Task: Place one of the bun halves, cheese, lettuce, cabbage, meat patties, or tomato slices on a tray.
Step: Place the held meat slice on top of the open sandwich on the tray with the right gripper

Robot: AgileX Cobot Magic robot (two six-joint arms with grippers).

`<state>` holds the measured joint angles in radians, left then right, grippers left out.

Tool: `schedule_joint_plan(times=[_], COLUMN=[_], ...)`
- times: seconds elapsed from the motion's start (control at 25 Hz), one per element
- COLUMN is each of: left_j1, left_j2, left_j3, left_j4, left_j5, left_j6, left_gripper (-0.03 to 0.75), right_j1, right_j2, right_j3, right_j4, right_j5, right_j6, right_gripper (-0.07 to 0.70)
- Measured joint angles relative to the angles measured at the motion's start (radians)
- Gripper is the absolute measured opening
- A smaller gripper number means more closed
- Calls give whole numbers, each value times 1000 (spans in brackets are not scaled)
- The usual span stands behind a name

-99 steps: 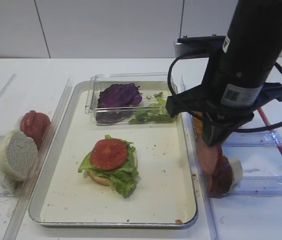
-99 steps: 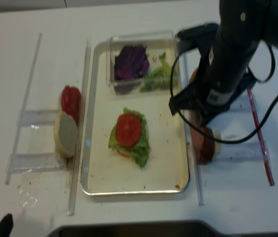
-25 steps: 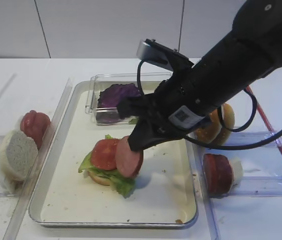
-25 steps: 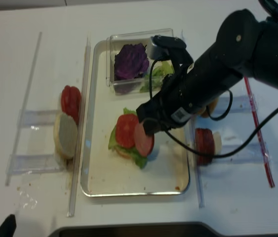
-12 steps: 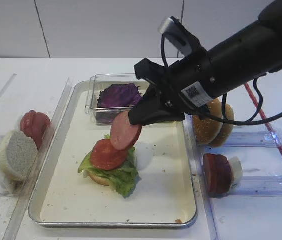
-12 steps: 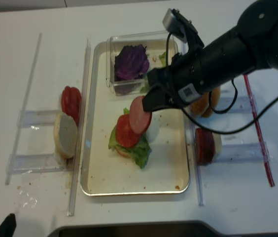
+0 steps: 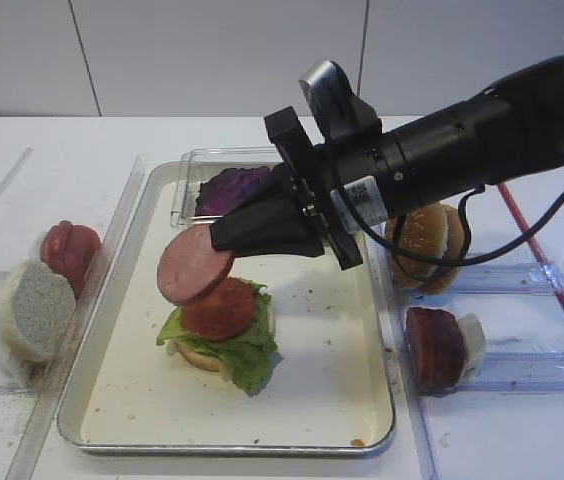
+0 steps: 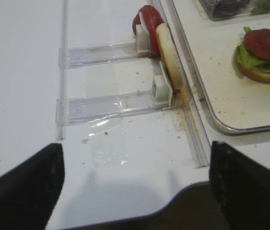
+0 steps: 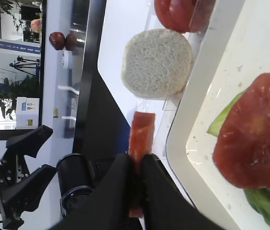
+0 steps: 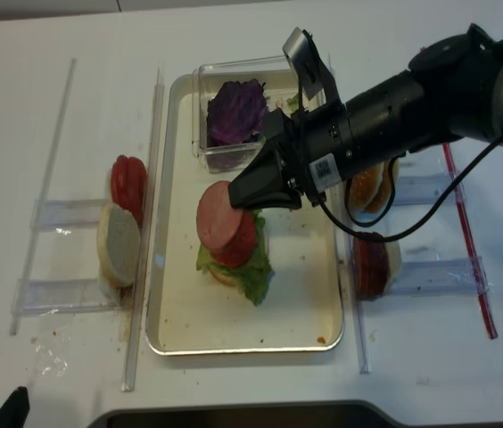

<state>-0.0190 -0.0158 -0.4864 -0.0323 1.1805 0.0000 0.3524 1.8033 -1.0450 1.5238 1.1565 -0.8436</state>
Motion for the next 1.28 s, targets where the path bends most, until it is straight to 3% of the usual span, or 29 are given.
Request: schedule_joint_plan(times=[0.44,1.28], left_j1=[0,0], left_j2=[0,0], left_j3=[0,0], left_j4=[0,0], left_j5=[0,0], left_j6=[0,0], left_gripper=[566,566], right_j1=[0,-32], right_j2=[93,164], right_j3=[0,0], right_j4=[39,34], right_j5=[5,-39], right_j6=[-42,-62], right_gripper=[78,78])
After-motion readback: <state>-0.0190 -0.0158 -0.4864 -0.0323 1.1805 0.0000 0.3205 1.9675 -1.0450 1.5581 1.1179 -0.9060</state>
